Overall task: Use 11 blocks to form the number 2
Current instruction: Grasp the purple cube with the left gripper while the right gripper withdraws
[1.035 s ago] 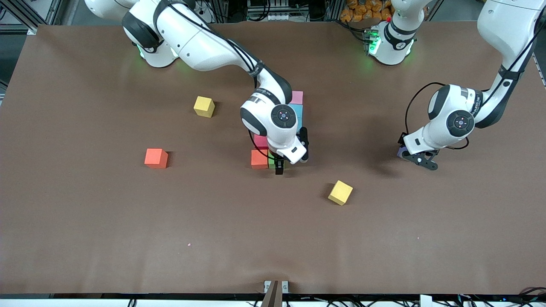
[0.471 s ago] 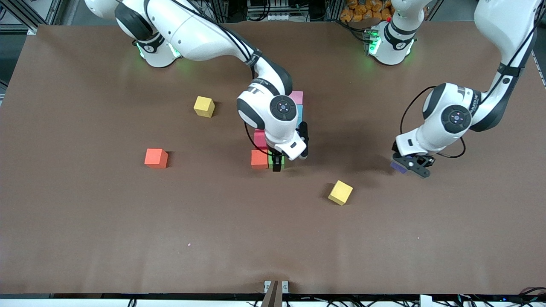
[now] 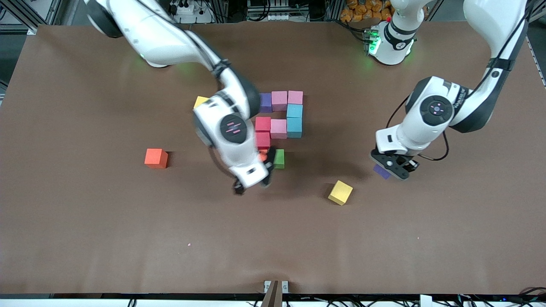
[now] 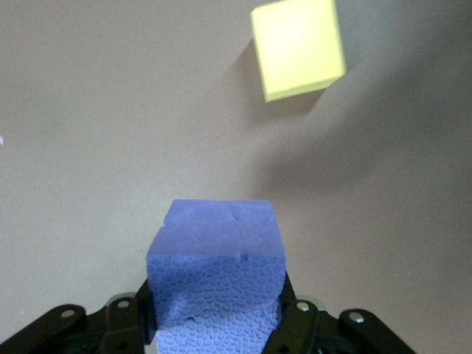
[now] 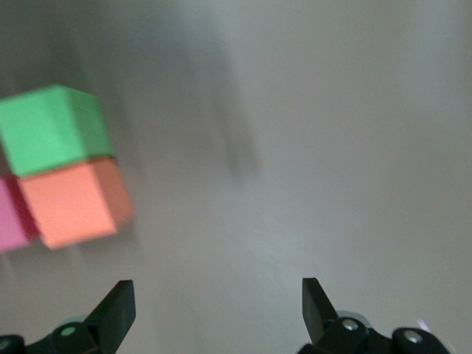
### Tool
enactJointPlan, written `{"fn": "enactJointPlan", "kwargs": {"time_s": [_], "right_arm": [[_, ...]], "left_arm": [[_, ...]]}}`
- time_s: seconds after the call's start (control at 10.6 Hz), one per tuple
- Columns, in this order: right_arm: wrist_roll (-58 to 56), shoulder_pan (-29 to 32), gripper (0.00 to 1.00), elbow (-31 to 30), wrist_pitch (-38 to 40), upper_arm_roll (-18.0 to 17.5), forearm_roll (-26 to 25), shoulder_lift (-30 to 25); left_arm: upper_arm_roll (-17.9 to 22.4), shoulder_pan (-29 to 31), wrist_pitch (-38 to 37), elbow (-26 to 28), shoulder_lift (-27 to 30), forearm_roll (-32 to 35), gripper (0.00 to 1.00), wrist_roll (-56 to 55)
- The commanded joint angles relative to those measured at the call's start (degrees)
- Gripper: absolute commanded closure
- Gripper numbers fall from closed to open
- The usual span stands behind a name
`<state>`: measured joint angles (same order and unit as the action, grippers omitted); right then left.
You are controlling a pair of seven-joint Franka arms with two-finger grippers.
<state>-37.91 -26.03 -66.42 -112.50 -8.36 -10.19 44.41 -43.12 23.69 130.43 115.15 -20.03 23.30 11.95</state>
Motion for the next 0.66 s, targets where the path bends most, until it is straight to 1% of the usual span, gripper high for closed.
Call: {"fn": "enactJointPlan", "kwargs": {"time_s": [0.0,0.09,0.28,0.38,0.56], "right_arm": [[0.02,6.76,0.00,-1.34,2.97,-0.87,1.58,-4.06],[0.37,8.79,0.00,-1.34,4.03,-0.69,1.75,-4.94],[1.08,14.31,0.00,-1.78,7.54,-0.69,1.76,-6.43],[1.17,16.78,0.00,-1.87,9.82,-0.69,2.89,-7.31],[1.26,20.74,0.00,-2.05,12.73,-0.52,6.05,-8.28]], "left_arm": [[0.14,-4.86,-2.37,-4.13,-1.76,0.96,0.43,1.85],[0.14,-7.49,-4.12,-6.32,-2.90,0.96,0.42,1.85],[0.23,-12.24,-8.33,-12.55,-6.93,1.05,0.41,2.81],[0.23,-14.09,-9.92,-15.46,-8.52,1.05,0.41,4.82],[0.49,-16.39,-10.20,-18.90,-11.86,1.14,0.40,10.96]]}}
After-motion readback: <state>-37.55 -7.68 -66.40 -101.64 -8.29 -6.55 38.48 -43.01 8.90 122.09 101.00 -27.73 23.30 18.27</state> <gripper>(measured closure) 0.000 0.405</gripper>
